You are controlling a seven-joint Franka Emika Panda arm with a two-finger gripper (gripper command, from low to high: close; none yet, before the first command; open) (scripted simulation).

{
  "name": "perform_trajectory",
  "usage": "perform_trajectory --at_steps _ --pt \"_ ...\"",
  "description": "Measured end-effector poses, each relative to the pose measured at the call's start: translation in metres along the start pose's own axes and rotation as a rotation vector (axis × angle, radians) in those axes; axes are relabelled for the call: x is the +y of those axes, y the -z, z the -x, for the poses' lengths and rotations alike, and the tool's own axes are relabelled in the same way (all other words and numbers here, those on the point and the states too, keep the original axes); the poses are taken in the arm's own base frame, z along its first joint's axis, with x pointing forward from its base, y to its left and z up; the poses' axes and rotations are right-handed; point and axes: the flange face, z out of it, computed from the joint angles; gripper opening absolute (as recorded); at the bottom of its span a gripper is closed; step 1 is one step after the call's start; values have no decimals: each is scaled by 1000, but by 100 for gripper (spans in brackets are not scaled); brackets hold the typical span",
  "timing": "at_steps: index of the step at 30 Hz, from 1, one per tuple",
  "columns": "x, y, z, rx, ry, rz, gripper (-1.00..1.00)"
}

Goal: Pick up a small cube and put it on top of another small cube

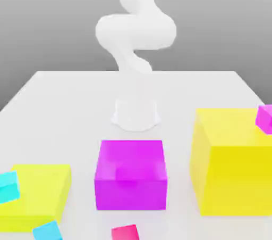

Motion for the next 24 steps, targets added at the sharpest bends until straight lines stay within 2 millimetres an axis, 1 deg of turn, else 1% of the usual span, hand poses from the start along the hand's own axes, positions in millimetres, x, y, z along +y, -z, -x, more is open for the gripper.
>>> perform_trajectory --at_steps 5,8,11,17,20,24 --pt "5 -93 -2 -110 33 76 0" --pt "13 -146 4 -173 52 121 0" --pt "25 -199 13 -233 72 168 0" --pt "60 -298 43 -351 112 265 0" --pt "83 -343 63 -407 133 315 0" --pt "119 -398 94 -481 163 384 0"
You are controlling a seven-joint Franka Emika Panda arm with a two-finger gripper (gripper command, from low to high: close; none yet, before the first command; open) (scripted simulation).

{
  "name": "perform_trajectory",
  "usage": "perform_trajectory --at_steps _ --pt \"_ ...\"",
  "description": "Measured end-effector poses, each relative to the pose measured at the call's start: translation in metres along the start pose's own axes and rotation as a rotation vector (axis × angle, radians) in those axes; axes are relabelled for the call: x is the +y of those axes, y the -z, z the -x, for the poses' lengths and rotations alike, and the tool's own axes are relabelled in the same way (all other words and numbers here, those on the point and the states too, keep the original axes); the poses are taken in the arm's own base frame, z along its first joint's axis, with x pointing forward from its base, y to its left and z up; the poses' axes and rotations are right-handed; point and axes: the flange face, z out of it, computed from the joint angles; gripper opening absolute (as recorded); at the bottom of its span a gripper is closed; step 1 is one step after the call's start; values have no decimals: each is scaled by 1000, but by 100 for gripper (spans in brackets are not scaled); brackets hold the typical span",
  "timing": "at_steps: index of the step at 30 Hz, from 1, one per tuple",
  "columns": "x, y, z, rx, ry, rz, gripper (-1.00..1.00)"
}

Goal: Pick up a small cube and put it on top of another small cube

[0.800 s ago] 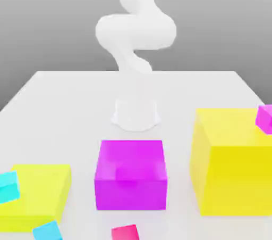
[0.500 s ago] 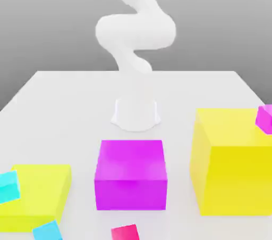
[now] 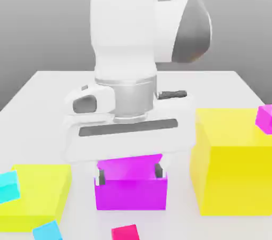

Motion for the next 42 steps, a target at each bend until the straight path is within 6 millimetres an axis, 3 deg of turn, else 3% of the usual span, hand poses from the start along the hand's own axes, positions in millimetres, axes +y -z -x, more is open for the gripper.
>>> perform_trajectory --at_steps 8,9,16,20,21,24,29,30,32,33,39,42 --pt "22 -129 16 -85 35 88 0" --pt "23 -142 18 -86 35 88 -100" --pt "24 -144 18 -87 35 88 -100" --pt "20 -97 14 -87 35 88 -100" --pt "32 -83 5 -83 -1 92 -100" --pt "99 -48 -29 -69 -178 107 -100" --pt "230 10 -58 -57 -507 114 -100" --pt "260 13 -61 -55 -579 112 -100" --pt "289 -4 -60 -54 -645 111 -100" --pt "295 -16 -58 -54 -656 111 100" --pt "298 -23 -57 -53 -662 113 100" --pt "297 5 -61 -52 -665 112 100"
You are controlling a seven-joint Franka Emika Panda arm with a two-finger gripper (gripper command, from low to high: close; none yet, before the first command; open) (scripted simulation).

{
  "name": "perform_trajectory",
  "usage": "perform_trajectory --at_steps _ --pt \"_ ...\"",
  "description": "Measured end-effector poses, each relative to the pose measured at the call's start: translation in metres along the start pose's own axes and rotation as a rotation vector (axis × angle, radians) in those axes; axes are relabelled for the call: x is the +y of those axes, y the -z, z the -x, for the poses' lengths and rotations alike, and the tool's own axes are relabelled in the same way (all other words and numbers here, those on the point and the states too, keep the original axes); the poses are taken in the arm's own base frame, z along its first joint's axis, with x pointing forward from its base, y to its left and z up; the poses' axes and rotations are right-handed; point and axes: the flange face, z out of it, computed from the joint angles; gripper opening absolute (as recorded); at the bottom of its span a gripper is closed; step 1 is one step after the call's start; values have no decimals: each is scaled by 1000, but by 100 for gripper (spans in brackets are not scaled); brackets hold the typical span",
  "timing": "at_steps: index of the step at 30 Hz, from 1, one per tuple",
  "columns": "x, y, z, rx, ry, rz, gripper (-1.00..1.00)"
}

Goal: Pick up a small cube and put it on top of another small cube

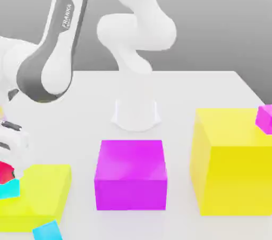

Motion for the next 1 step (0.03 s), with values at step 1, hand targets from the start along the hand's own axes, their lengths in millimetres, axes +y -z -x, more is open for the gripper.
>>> perform_trajectory --at_steps 1 --pt "0 14 0 0 -1 0 100"
